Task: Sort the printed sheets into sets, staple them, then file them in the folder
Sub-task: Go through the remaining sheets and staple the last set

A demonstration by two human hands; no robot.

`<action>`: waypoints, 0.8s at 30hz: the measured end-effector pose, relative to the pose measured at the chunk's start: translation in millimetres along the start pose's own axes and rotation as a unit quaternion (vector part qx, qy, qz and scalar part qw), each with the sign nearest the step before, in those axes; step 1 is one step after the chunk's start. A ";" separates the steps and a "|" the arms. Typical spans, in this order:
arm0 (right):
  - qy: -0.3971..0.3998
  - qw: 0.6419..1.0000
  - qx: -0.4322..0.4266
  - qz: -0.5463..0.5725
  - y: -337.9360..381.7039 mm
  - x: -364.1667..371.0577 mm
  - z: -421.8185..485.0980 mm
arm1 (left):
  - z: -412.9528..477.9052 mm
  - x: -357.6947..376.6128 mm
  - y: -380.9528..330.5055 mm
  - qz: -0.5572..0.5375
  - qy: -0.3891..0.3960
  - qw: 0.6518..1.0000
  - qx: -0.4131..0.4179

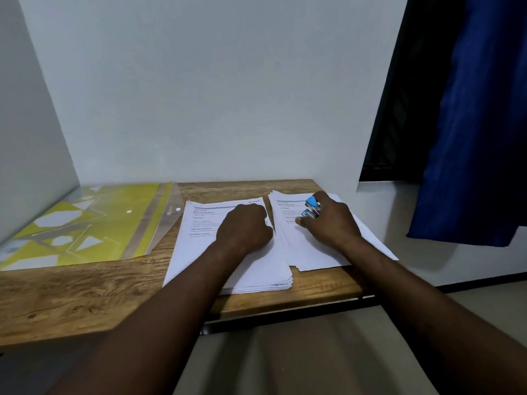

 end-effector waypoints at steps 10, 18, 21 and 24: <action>-0.047 0.993 0.066 -0.083 -65.4 -38.3 25.0 | 67.5 36.5 -29.5 -0.016 0.022 0.998 -0.050; 0.028 0.981 0.186 -0.051 -137.6 -41.0 46.6 | 92.3 36.3 -37.7 -0.058 0.011 0.994 -0.097; 0.025 0.980 0.197 0.028 -150.8 -31.8 46.2 | 93.6 38.2 -39.2 -0.102 0.001 0.988 -0.120; 0.012 0.980 0.195 0.037 -154.8 -32.7 43.6 | 93.8 39.7 -40.8 -0.155 0.007 0.978 -0.140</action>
Point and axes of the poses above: each hand's wrist, its own z-axis towards the middle knuckle, its own x-axis out of the palm, y = z × x, the point moved 4 cm from there along z, towards the middle knuckle, and after that the axes turned 5 degrees about y, right-handed, at the moved point
